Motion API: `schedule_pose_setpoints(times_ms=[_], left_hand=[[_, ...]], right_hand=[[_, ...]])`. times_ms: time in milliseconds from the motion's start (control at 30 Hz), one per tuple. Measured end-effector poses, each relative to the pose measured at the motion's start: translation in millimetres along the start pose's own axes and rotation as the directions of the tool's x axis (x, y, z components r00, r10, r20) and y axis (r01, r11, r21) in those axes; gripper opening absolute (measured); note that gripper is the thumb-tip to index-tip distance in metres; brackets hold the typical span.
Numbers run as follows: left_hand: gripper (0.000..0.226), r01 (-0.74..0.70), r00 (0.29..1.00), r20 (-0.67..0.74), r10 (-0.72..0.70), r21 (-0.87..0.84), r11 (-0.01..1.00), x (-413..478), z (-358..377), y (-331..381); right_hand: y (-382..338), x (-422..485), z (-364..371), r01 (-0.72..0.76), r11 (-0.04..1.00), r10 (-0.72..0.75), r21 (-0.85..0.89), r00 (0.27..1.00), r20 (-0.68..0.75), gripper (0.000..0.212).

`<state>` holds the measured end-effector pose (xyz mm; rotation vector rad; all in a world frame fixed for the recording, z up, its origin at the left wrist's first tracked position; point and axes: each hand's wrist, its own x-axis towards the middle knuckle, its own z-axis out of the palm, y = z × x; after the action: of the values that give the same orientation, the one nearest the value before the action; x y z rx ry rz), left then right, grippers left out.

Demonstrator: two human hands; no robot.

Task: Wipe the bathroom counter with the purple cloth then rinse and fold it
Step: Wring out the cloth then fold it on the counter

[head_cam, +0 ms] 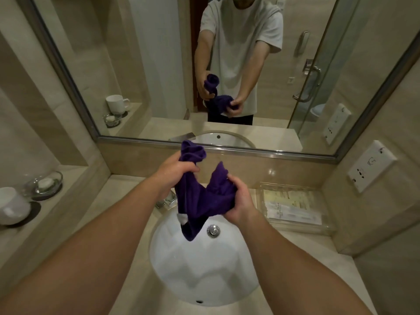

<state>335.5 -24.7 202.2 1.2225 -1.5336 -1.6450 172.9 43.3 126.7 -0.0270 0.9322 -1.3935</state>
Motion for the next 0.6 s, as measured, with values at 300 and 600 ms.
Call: schedule_pose_setpoints(times_ms=[300,600], left_hand=[[0.030,-0.019,1.000,-0.011,0.018,-0.138,0.990,-2.2,11.4,-27.9],[0.082,-0.107,0.993,-0.005,0.116,-0.420,0.901,-4.9,48.3,4.2]], right_hand=[[-34.3,-20.8,51.4,0.504,0.526,-0.437,-0.685,0.851,0.291,0.030],[-43.3,-32.0,88.8,0.560,0.471,-0.558,-0.681,0.788,0.262,0.016]])
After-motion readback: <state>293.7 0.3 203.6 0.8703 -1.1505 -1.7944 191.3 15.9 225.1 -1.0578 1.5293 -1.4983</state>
